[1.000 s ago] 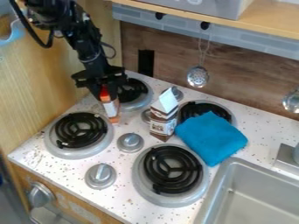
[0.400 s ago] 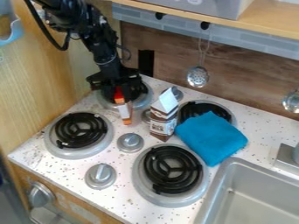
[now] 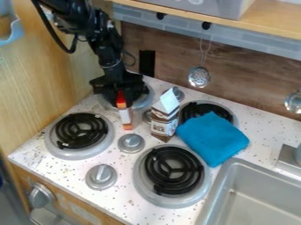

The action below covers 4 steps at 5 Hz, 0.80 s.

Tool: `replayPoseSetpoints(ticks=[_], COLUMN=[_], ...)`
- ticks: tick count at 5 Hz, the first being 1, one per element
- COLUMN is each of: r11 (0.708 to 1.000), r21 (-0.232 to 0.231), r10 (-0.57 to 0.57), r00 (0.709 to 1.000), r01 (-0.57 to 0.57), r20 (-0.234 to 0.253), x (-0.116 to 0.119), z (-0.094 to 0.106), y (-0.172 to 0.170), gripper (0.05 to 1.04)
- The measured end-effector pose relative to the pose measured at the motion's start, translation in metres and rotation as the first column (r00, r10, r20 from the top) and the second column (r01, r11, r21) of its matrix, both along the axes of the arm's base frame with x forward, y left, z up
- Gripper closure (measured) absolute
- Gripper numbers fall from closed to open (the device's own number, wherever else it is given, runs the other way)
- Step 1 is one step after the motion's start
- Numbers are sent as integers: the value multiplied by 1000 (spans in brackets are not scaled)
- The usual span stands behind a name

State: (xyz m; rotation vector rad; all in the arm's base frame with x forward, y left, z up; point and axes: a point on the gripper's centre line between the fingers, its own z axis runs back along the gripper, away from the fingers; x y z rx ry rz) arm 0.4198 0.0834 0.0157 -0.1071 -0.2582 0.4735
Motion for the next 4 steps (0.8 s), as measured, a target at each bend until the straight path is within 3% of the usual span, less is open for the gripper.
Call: replayPoseSetpoints(ticks=[1,2,3,4], r11=[1000,1000,999,998], r21=[-8,-20,-29,-35], r10=[-6,-16,-33,-58], r00=[1000,998,998,998], r01=[6,15,31,57], r20=[-21,-58,-52,-26], x=[0,-4,-3,-1], z=[-1,-12,-12,-6], y=[-1,-2,-4,-7], gripper=[628,309,81,77])
